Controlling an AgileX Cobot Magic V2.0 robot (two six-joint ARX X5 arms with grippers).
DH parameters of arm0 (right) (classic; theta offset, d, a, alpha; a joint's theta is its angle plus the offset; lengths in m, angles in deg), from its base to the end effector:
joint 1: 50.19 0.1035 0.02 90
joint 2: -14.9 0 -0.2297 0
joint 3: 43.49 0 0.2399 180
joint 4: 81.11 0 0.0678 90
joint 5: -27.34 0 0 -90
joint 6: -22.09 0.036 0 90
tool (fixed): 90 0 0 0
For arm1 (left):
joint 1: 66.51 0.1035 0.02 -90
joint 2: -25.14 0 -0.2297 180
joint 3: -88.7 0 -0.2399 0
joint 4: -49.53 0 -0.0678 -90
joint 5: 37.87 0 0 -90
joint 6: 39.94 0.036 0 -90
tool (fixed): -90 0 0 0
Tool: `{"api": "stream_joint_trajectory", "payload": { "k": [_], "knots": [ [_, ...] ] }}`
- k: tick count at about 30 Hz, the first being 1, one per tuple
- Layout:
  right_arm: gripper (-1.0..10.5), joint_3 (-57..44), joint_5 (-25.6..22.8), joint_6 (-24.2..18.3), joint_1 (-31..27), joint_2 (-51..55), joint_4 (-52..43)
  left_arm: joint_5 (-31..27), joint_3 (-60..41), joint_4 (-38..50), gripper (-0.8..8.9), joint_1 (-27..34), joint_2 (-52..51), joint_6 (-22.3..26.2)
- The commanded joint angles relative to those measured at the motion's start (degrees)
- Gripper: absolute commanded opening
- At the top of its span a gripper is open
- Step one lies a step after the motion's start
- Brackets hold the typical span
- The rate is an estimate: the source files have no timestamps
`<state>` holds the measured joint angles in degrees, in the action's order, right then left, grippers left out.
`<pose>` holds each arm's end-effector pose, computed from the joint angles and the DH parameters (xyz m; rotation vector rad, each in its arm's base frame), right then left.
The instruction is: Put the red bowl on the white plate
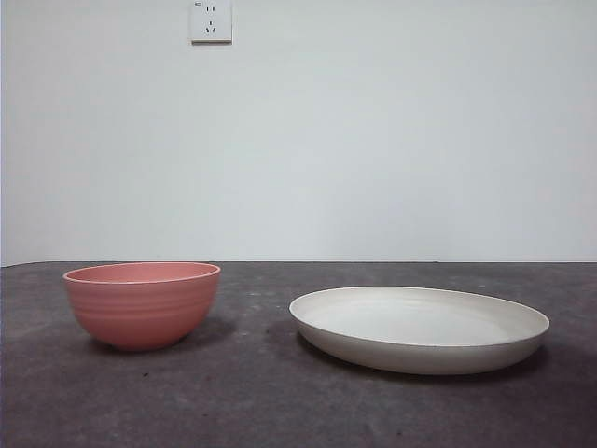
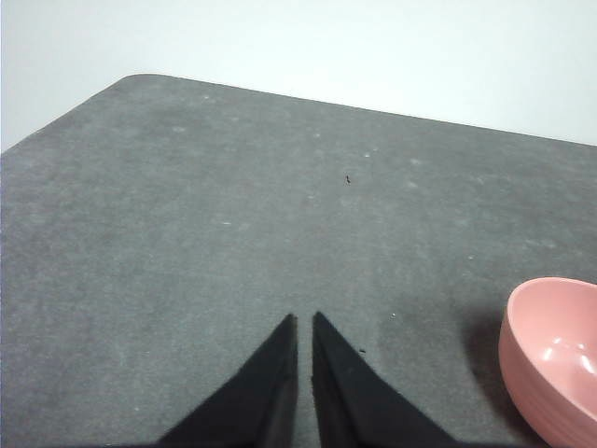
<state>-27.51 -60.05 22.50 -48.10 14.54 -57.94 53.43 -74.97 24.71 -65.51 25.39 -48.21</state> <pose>0.1241 0.0062 0.1559 0.0077 0.1321 0.0814 0.1234 0.0013 0.1552 -0.1471 0.1526 0.0058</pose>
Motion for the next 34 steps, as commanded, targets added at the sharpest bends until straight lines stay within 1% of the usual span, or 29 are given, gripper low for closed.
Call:
{"api": "stream_joint_trajectory", "payload": {
  "k": [1, 3, 5, 7, 10, 15, 18, 22, 26, 32, 34],
  "knots": [
    [0.2, -0.3, 2.3, 4.1, 0.1, 0.2, -0.5, -0.5, -1.2, -0.3, 0.16, 0.1, -0.1, -0.2],
    [0.1, -0.3, 3.7, 6.3, 0.1, 0.2, -1.0, -0.2, -1.1, -0.4, 0.17, 0.0, -0.1, -0.4],
    [0.1, 0.1, 3.8, 9.4, 0.1, 0.2, -1.0, 0.2, -0.5, -0.5, 0.17, 0.0, 0.0, -0.6],
    [0.1, 1.2, 3.8, 12.5, 0.1, 0.2, -0.9, 0.2, 1.0, -0.7, 0.17, -0.4, 0.2, -2.0],
    [0.1, 4.1, 3.8, 15.6, 0.1, 0.1, -0.4, 0.2, 4.1, -1.1, 0.17, -1.1, 0.7, -3.5],
    [0.1, 11.8, 3.3, 18.7, 0.1, -0.6, 4.5, 0.4, 11.6, -4.5, 0.17, -2.4, 4.0, -5.1],
    [0.1, 18.0, 3.4, 19.1, 0.1, -2.3, 9.4, 2.4, 17.4, -7.1, 0.17, -3.2, 7.4, -5.1],
    [0.1, 26.9, 4.1, 19.4, 0.1, -5.4, 16.0, 6.5, 26.8, -11.6, 0.17, -4.2, 13.0, -5.1],
    [0.1, 35.5, 8.1, 19.8, 0.1, -9.2, 22.3, 11.1, 35.7, -16.9, 0.17, -4.9, 18.7, -5.1],
    [0.1, 47.8, 15.3, 19.7, 0.1, -17.4, 32.9, 20.2, 48.3, -24.6, 0.17, -6.0, 27.8, -5.1],
    [0.1, 51.0, 17.6, 19.0, 0.1, -20.1, 36.2, 23.4, 52.0, -26.4, 0.17, -6.6, 30.7, -5.1]
  ]
}}
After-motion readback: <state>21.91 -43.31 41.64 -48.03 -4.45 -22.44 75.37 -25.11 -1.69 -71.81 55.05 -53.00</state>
